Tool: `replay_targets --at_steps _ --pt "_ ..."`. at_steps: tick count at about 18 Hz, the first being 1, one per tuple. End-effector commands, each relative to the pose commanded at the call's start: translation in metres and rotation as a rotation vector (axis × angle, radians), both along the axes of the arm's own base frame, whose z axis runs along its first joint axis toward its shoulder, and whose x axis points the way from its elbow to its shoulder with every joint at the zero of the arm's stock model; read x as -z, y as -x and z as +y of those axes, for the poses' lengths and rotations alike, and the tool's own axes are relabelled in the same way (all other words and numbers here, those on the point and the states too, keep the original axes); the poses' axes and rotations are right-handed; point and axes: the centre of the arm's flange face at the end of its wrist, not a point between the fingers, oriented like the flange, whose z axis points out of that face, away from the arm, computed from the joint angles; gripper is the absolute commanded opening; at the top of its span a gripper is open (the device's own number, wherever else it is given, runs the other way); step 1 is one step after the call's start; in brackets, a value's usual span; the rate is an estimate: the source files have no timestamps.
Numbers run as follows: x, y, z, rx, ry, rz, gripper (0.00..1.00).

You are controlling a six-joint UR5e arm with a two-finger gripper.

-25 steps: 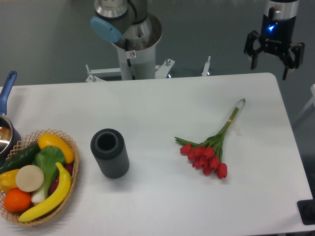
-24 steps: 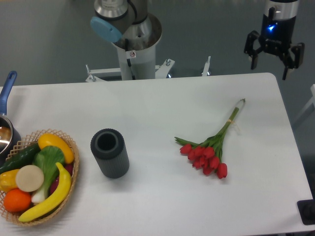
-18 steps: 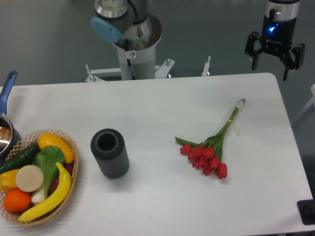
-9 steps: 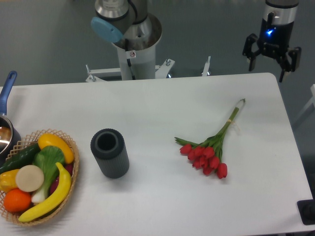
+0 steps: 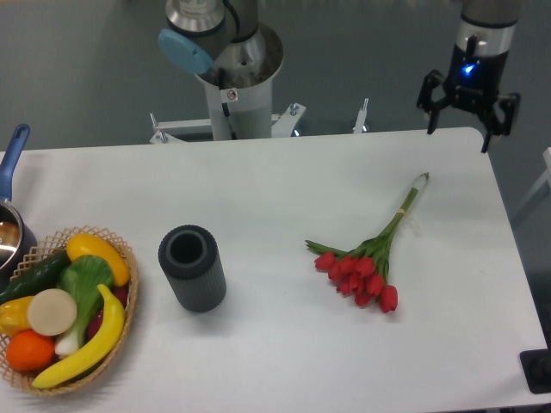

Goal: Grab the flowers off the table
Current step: 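Move the open gripper down toward the red tulip stems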

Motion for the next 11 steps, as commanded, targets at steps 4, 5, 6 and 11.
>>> replay_targets --at_steps 4,5,6,11 --pt "0.019 -0.013 0.012 0.015 0.002 -0.043 1.0" --pt "0.025 -0.013 0.013 0.007 0.003 -0.056 1.0" --pt "0.026 -0.014 0.015 0.0 0.002 -0.061 1.0" --pt "0.058 -0.021 0.022 0.0 0.005 -0.053 1.0"
